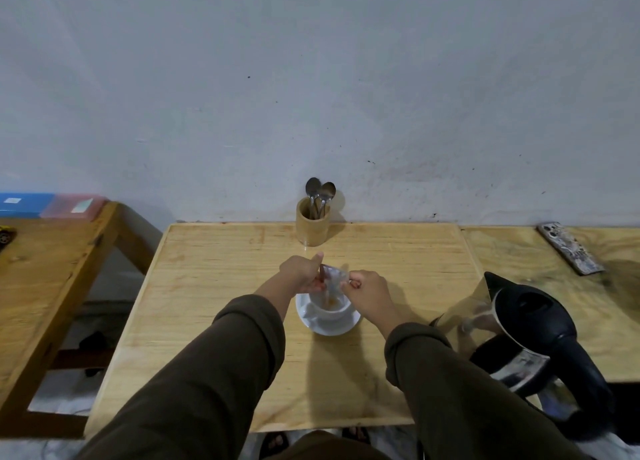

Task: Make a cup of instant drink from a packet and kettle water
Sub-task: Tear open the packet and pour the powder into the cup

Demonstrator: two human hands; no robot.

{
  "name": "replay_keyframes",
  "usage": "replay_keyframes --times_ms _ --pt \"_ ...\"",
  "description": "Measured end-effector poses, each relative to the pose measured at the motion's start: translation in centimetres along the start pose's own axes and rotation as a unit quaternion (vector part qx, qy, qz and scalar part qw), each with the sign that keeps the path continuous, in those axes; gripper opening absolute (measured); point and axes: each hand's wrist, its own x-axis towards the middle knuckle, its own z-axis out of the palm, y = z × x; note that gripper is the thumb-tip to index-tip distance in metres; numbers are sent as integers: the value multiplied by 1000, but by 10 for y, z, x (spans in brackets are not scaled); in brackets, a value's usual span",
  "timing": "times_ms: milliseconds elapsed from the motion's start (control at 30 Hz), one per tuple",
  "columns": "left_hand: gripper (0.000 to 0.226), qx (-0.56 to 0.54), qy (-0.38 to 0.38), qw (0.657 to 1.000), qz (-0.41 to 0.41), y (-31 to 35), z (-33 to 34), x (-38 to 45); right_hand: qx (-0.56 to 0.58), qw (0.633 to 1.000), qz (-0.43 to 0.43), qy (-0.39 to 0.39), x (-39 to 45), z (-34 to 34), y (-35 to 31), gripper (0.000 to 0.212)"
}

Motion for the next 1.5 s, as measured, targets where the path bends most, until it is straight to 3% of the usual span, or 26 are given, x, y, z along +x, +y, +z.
replay_keyframes --times_ms 167,300,433,533,667,833,900,1033,1100,1200,1267,1400,1433,1500 --pt "61 -10 -12 1000 12 -2 -1 0 -24 1000 8 -17 4 -2 -2 33" --pt "60 -26 -19 999 12 -2 0 -1 -41 999 -2 -19 4 -2 -3 32" --pt "56 -29 -30 999 20 -5 1 -4 -27 1000 -6 -5 5 -1 -4 47" --pt "59 -24 -32 999 20 -7 3 -3 -28 1000 -12 1 5 2 -4 47" --pt "43 -16 -38 999 21 -6 5 -7 -36 999 -14 -1 4 3 -2 48" --pt "48 -9 -55 998 26 -9 4 -3 -51 998 -42 -15 2 2 -3 52" --pt "49 -19 -51 998 23 -6 2 -10 -65 997 -38 -32 2 1 -1 47" --pt "58 -14 -35 999 20 -4 1 -11 -57 997 -43 -33 2 -1 1 15" --pt "51 -11 -32 999 19 -4 1 -11 -62 996 -52 -38 2 0 2 14" --pt "18 14 -41 999 12 -2 -2 -13 -35 998 -43 -33 3 -1 1 11" --pt "9 0 -52 999 7 -3 -5 -14 -1 999 -34 -6 2 -3 2 27" --pt "23 -92 -67 994 -5 -6 -10 -18 32 999 -8 29 -2 -14 -3 90" --pt "22 -116 -65 991 -4 -6 -10 -18 61 997 4 46 -1 -15 -5 95" --pt "11 -155 -58 986 -3 -5 -11 -18 137 987 46 70 1 -15 -9 86"
